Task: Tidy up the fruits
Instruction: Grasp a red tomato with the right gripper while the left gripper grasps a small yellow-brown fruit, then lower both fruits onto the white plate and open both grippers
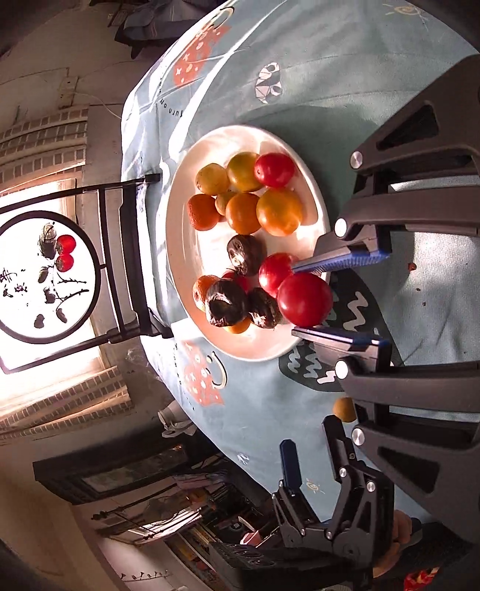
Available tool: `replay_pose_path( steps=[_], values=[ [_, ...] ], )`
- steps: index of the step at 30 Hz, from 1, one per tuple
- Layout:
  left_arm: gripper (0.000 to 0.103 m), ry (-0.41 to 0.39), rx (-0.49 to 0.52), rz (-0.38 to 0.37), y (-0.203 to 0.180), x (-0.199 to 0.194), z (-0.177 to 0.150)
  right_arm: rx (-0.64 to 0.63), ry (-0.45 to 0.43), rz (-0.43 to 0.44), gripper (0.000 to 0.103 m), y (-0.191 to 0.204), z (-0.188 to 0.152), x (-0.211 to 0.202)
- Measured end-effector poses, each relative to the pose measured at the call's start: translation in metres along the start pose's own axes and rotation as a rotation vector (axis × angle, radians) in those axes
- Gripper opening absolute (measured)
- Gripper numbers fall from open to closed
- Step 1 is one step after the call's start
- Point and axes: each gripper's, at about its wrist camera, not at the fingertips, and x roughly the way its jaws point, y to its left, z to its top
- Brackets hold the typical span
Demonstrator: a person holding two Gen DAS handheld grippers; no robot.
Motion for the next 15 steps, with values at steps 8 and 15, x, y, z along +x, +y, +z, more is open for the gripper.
replay_pose_path(
  steps=[8, 15],
  values=[
    [0.038, 0.111, 0.056, 0.019, -0.013, 0.028, -0.011, -0.015, 0.016, 0.006, 0.029, 0.002, -0.001, 0.001],
    [0.03, 0.143, 0.049, 0.006, -0.011, 0.035, -0.017, -0.023, 0.002, -0.014, 0.029, 0.001, 0.0, -0.001]
  ],
)
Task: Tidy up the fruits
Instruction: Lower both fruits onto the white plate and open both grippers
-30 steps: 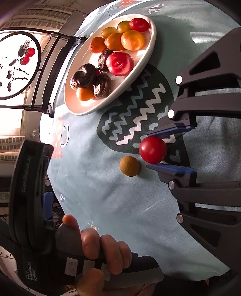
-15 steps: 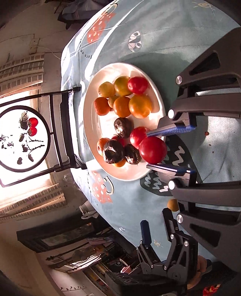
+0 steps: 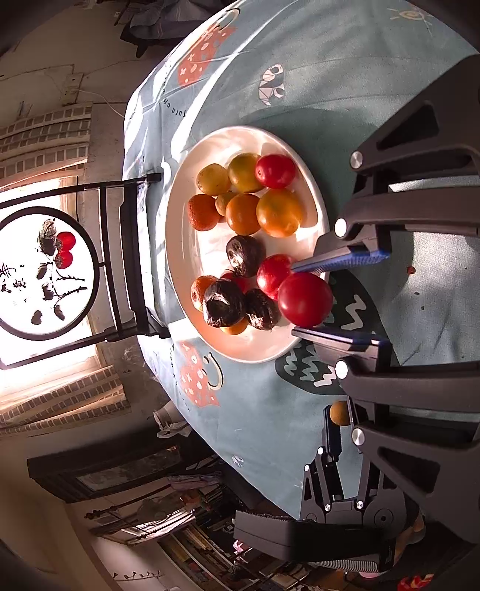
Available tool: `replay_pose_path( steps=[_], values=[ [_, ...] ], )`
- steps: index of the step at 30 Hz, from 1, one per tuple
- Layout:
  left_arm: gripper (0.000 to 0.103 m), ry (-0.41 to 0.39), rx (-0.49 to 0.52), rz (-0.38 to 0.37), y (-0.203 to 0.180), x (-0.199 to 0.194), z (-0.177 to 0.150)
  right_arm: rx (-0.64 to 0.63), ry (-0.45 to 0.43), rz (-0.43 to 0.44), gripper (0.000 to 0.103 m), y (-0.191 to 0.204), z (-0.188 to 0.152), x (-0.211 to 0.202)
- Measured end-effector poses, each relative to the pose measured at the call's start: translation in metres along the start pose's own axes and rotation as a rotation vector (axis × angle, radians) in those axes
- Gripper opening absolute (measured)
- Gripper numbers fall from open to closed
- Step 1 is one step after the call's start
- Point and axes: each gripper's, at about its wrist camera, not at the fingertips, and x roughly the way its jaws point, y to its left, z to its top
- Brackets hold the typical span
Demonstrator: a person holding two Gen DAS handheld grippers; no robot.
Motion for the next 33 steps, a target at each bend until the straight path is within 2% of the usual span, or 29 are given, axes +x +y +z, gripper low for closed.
replay_pose_path(
  steps=[4, 8, 14, 18, 21, 23, 26, 30, 31, 32, 33],
  values=[
    [0.026, -0.006, -0.013, 0.007, 0.001, -0.001, -0.002, 0.02, -0.01, -0.006, 0.029, -0.006, 0.002, -0.002],
    [0.026, -0.027, -0.021, 0.056, -0.003, -0.005, -0.002, 0.049, -0.043, -0.006, 0.029, -0.013, 0.004, -0.007],
    [0.026, -0.14, -0.042, 0.072, -0.016, -0.027, 0.015, 0.071, -0.184, -0.024, 0.029, -0.02, 0.009, -0.025],
    [0.026, -0.231, -0.041, 0.091, -0.026, -0.044, 0.05, 0.119, -0.283, -0.077, 0.029, -0.036, 0.015, -0.029],
    [0.026, -0.278, -0.06, 0.108, -0.026, -0.044, 0.086, 0.118, -0.297, -0.119, 0.029, -0.049, 0.024, -0.016],
    [0.026, -0.277, -0.082, 0.114, -0.022, -0.035, 0.111, 0.116, -0.276, -0.133, 0.029, -0.057, 0.031, -0.003],
    [0.026, -0.248, -0.108, 0.13, -0.013, -0.013, 0.144, 0.152, -0.225, -0.102, 0.029, -0.07, 0.04, 0.015],
    [0.027, -0.216, -0.126, 0.148, -0.006, 0.014, 0.169, 0.134, -0.205, -0.098, 0.03, -0.075, 0.053, 0.029],
    [0.039, -0.215, -0.132, 0.165, -0.005, 0.017, 0.172, 0.131, -0.2, -0.092, 0.031, -0.076, 0.056, 0.031],
    [0.062, -0.222, -0.137, 0.19, -0.004, 0.017, 0.174, 0.129, -0.194, -0.085, 0.038, -0.076, 0.057, 0.032],
    [0.071, -0.243, -0.142, 0.227, -0.004, 0.015, 0.173, 0.129, -0.19, -0.086, 0.046, -0.076, 0.058, 0.031]
  ],
)
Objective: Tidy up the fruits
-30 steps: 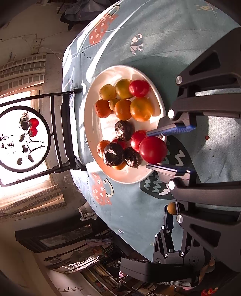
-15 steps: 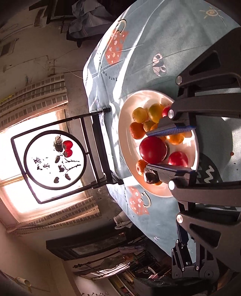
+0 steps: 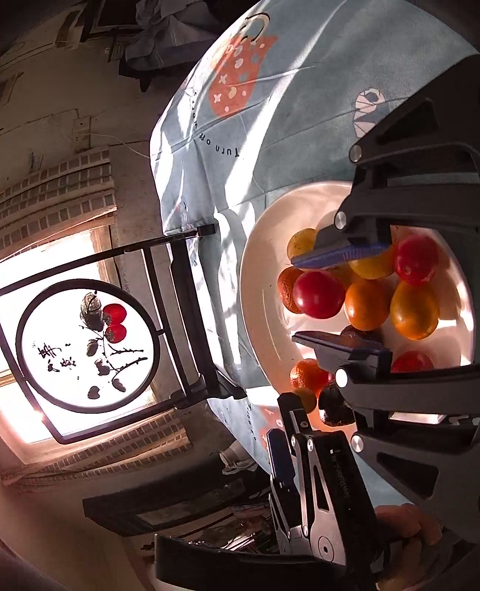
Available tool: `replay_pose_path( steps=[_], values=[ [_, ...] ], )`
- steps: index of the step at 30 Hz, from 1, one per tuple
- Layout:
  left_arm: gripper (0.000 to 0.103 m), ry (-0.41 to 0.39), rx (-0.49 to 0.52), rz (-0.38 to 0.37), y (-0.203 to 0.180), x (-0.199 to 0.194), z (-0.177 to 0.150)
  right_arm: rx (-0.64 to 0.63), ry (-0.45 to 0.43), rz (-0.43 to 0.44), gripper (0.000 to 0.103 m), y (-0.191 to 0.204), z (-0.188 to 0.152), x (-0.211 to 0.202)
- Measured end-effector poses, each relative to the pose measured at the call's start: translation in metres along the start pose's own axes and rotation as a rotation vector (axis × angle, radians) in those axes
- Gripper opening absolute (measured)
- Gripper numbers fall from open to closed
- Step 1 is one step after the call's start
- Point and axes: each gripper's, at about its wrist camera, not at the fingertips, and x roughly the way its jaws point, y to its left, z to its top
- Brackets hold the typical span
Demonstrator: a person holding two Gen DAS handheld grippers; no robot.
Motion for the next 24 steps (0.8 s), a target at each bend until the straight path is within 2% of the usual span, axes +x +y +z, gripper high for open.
replay_pose_path(
  steps=[1, 2, 3, 8, 10, 11, 14, 17, 19, 21, 24],
  values=[
    [0.084, -0.027, -0.002, 0.035, 0.001, -0.005, -0.001, -0.002, -0.001, -0.006, 0.047, 0.001, 0.0, -0.002],
    [0.091, -0.046, 0.0, 0.057, 0.003, -0.011, -0.002, -0.012, 0.003, -0.009, 0.057, 0.003, 0.0, -0.005],
    [0.092, -0.052, 0.002, 0.063, 0.004, -0.017, -0.004, -0.02, 0.006, -0.007, 0.064, 0.005, 0.0, -0.009],
    [0.099, -0.073, -0.001, 0.053, 0.013, -0.06, -0.024, -0.105, -0.006, 0.001, 0.064, 0.022, -0.002, -0.036],
    [0.101, -0.099, -0.013, 0.052, 0.016, -0.082, -0.038, -0.141, -0.01, 0.015, 0.085, 0.027, -0.008, -0.052],
    [0.101, -0.108, -0.02, 0.05, 0.018, -0.091, -0.045, -0.152, -0.009, 0.031, 0.102, 0.028, -0.013, -0.06],
    [0.101, -0.119, -0.047, 0.025, 0.022, -0.114, -0.073, -0.182, -0.004, 0.068, 0.102, 0.03, -0.032, -0.081],
    [0.101, -0.09, -0.072, -0.005, 0.029, -0.123, -0.103, -0.224, 0.025, 0.065, 0.102, 0.031, -0.049, -0.093],
    [0.101, -0.073, -0.083, 0.032, 0.034, -0.123, -0.122, -0.247, 0.049, 0.06, 0.102, 0.031, -0.058, -0.099],
    [0.101, -0.07, -0.113, 0.089, 0.04, -0.123, -0.137, -0.264, 0.078, 0.094, 0.102, 0.031, -0.066, -0.104],
    [0.101, -0.055, -0.177, 0.061, 0.053, -0.118, -0.15, -0.3, 0.12, 0.113, 0.102, 0.031, -0.078, -0.108]
  ],
)
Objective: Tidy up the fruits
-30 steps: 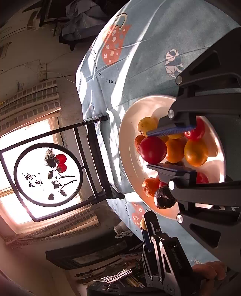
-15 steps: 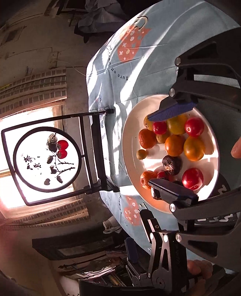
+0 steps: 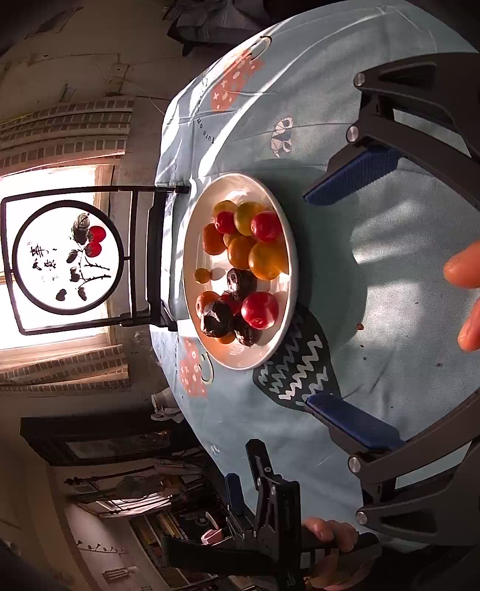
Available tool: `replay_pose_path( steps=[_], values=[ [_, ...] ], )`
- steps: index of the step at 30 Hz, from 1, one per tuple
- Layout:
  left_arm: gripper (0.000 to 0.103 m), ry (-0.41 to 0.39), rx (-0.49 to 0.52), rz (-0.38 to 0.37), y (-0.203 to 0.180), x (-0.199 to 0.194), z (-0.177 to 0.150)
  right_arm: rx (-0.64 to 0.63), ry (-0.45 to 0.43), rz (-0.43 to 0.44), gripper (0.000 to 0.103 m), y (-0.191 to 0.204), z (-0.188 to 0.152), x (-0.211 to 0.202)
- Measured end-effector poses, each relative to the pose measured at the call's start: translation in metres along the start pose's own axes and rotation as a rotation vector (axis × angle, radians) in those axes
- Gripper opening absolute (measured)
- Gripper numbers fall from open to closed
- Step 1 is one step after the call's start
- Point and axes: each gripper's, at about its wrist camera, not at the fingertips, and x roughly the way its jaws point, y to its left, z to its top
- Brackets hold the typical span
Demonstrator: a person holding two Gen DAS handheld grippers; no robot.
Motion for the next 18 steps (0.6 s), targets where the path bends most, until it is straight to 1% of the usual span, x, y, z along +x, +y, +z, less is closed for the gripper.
replay_pose_path(
  steps=[1, 3, 5, 7, 10, 12, 18],
  values=[
    [0.101, 0.007, -0.025, -0.009, 0.004, 0.003, -0.001, -0.009, 0.016, -0.005, 0.102, 0.001, -0.004, 0.001],
    [0.101, 0.03, -0.055, 0.003, 0.008, 0.006, -0.001, -0.03, 0.046, -0.038, 0.102, 0.005, -0.01, 0.004],
    [0.101, 0.032, -0.058, -0.024, 0.009, 0.006, -0.002, -0.048, 0.056, -0.066, 0.102, 0.008, -0.014, 0.005],
    [0.101, 0.043, -0.053, -0.033, 0.006, 0.008, -0.004, -0.047, 0.051, -0.067, 0.102, 0.006, -0.014, 0.004],
    [0.101, 0.052, -0.021, -0.039, -0.001, 0.009, -0.007, -0.038, 0.037, -0.093, 0.102, 0.003, -0.015, 0.0],
    [0.101, 0.058, 0.011, -0.055, -0.008, 0.009, -0.008, -0.027, 0.041, -0.106, 0.102, 0.0, -0.017, -0.001],
    [0.101, 0.056, 0.128, -0.054, -0.03, 0.008, -0.013, 0.003, 0.053, -0.111, 0.102, -0.007, -0.017, -0.001]
  ],
)
